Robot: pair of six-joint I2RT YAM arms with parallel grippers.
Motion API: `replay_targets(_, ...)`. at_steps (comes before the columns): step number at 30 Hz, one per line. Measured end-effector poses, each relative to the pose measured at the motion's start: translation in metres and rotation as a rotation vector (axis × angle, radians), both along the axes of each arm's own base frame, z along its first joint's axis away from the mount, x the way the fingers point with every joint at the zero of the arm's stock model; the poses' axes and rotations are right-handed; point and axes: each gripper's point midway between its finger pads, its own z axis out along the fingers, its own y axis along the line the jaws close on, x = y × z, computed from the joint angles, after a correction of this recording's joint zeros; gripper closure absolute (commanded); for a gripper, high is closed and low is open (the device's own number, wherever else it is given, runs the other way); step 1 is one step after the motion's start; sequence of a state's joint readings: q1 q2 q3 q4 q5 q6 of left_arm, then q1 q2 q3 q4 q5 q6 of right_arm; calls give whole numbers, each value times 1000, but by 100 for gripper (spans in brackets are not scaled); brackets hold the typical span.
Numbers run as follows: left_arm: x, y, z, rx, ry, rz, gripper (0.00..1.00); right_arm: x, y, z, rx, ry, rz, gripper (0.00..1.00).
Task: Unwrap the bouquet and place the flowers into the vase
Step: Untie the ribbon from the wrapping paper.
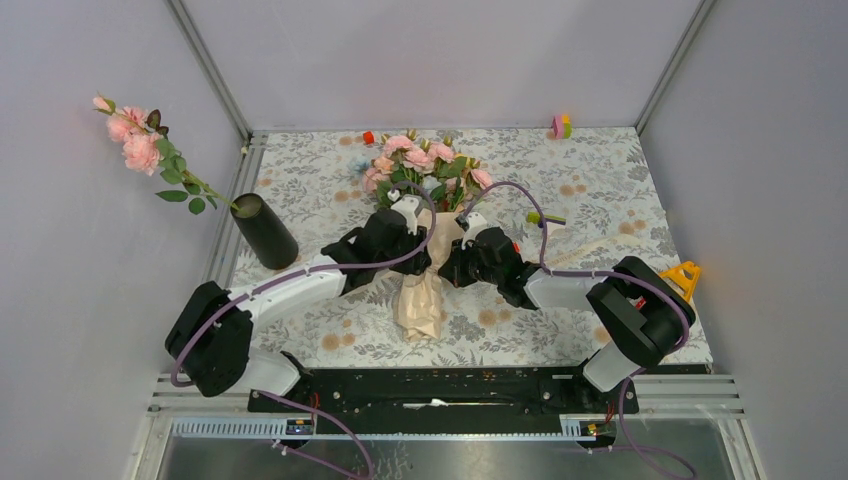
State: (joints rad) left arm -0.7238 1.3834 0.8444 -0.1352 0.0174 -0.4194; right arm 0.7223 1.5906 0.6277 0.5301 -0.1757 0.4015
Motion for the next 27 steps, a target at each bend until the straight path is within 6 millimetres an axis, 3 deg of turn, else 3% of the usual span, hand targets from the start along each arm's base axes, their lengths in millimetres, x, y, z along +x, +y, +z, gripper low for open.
replay_targets(12, 7, 5, -16, 60, 11, 47, 65, 0, 1, 1, 8, 2, -4, 100)
replay_targets(27, 5, 2, -20, 61, 25, 58, 67, 0, 1, -3, 5, 14, -7, 100)
